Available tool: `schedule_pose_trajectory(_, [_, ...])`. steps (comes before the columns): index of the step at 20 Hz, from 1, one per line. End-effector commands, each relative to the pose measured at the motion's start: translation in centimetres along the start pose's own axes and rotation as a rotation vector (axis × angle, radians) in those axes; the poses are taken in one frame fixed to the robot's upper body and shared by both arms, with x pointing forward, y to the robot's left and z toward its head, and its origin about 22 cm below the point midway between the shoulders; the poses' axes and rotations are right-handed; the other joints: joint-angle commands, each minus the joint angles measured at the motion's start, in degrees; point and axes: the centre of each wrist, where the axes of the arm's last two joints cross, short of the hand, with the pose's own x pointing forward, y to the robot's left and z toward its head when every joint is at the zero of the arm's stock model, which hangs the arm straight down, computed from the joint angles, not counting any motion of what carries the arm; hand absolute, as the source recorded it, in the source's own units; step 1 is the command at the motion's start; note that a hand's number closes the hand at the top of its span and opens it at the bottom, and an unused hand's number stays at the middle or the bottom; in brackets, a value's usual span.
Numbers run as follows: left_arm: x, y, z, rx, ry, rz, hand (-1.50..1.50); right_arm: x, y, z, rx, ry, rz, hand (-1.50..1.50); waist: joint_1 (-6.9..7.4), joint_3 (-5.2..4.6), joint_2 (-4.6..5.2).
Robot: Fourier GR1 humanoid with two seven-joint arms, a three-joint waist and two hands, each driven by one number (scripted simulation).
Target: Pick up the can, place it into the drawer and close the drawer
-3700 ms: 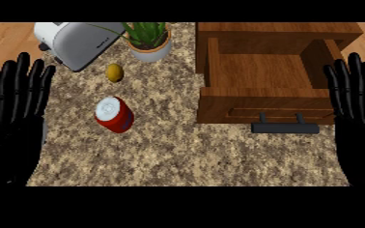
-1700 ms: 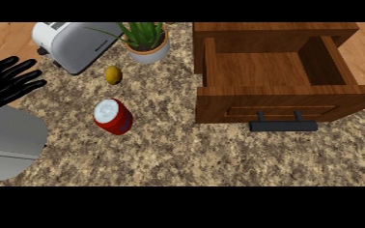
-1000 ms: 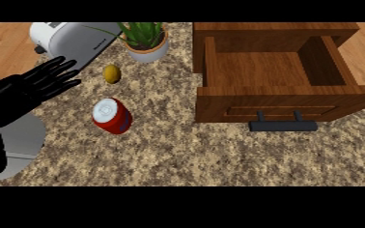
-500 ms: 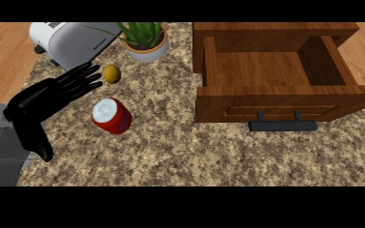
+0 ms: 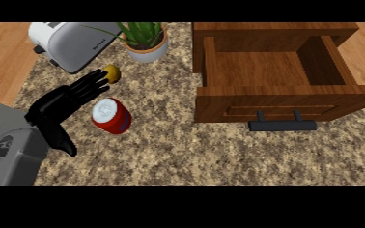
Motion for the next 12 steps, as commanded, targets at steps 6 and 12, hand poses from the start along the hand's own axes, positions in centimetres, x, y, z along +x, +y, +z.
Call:
schedule_pose_trajectory(6, [-4.0, 2.2, 0.5, 0.075, 0.026, -0.038, -1.50, 0.7, 0.6, 0.1, 0.009, -0.010, 0.000, -1.50, -0.31, -0.05, 0.17])
schedule_pose_trajectory(12, [-6.6, 2.5, -0.2, 0.070, 0.054, -0.006, -1.50, 0.0, 0.3, 1.2, 0.032, -0.018, 0.010, -1.50, -0.93, -0.08, 0.33])
